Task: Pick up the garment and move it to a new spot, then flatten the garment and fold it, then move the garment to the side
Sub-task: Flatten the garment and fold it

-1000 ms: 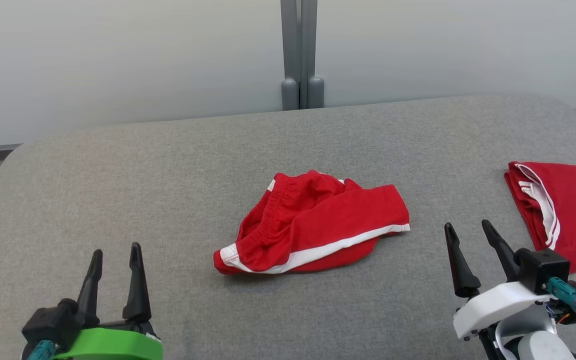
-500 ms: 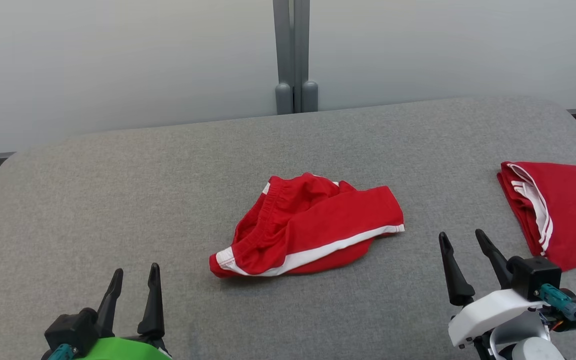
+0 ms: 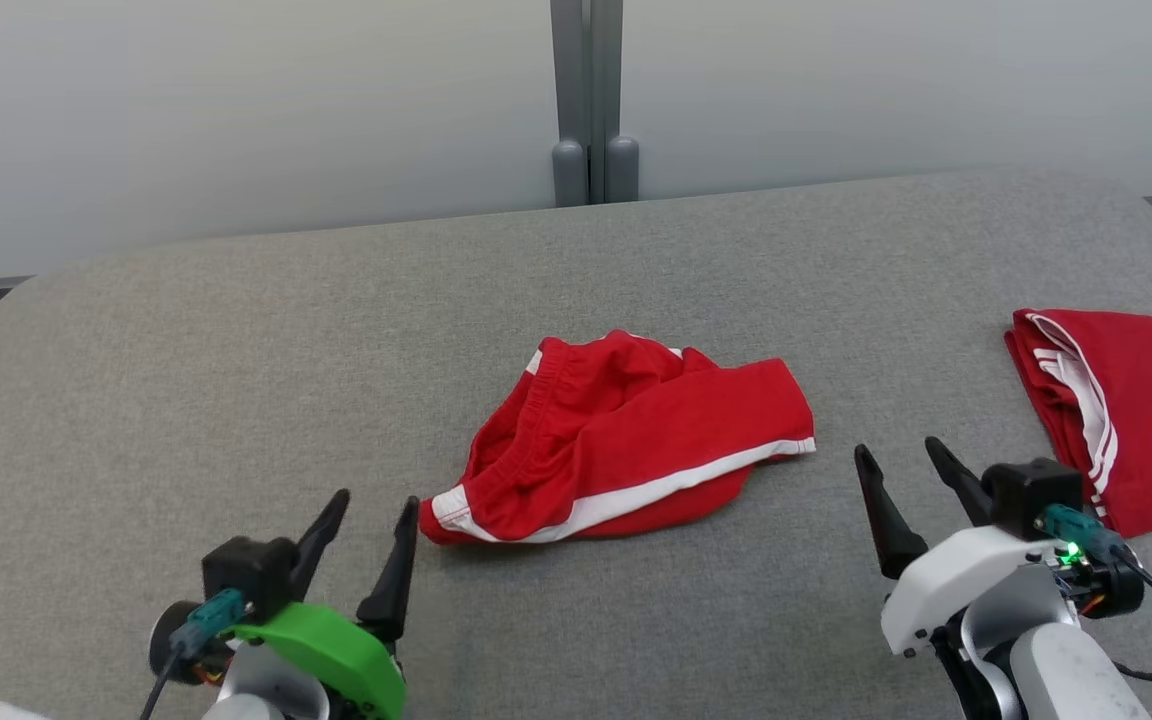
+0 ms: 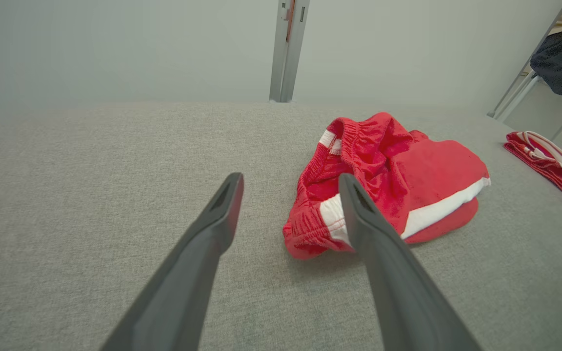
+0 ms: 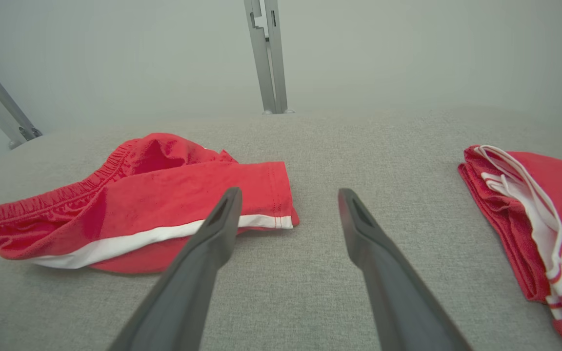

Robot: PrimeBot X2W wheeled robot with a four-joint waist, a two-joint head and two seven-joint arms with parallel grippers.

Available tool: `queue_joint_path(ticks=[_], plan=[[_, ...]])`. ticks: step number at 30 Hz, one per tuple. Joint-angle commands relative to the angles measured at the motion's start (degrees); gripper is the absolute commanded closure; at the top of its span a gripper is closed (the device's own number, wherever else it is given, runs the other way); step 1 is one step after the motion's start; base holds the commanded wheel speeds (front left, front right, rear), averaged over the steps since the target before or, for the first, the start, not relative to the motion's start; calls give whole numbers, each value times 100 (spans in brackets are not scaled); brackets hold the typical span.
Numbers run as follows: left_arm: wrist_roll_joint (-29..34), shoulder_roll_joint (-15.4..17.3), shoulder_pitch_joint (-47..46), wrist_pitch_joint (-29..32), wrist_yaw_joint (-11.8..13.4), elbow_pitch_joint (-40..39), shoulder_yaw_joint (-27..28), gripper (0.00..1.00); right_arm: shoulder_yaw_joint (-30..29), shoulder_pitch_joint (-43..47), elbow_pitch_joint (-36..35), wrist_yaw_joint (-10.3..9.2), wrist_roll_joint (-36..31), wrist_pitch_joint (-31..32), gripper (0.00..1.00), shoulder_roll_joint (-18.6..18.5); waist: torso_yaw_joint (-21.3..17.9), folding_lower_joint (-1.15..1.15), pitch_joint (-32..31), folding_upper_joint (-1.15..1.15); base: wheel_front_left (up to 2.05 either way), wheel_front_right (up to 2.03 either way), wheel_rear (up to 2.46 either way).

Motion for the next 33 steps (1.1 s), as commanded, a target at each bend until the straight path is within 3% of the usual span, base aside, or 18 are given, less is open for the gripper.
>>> queue_joint_path(ticks=[1,9,21,22,23,24,33], plan=[[-96,122,-215,198,-13,39,-234,0,100,-180,105,-6,80,205,0,-54,18,0,64,0,0,0,0],[-663,803,-1093,1138,-14,105,-1517,0,518,-1139,1067,-7,694,979,0,-113,-40,0,411,0,0,0,0],[-1201,1398,-1985,1334,-14,232,-2806,0,886,-2125,2441,-6,1138,830,0,-202,37,0,881,0,0,0,0],[-1232,1416,-2016,1324,-14,258,-2865,27,909,-2174,2518,-7,1165,796,0,-187,42,0,898,0,0,0,0],[-1243,1436,-2061,1280,-14,305,-2918,87,949,-2243,2605,-6,1185,761,0,-195,49,0,925,0,0,0,0],[-1277,1429,-2095,1235,-14,348,-2950,100,993,-2297,2683,-7,1226,739,0,-187,53,0,944,0,0,0,0],[-1501,1215,-2276,842,-14,707,-3217,100,1298,-2699,3360,-7,1518,445,0,-147,139,0,1048,0,0,0,0]])
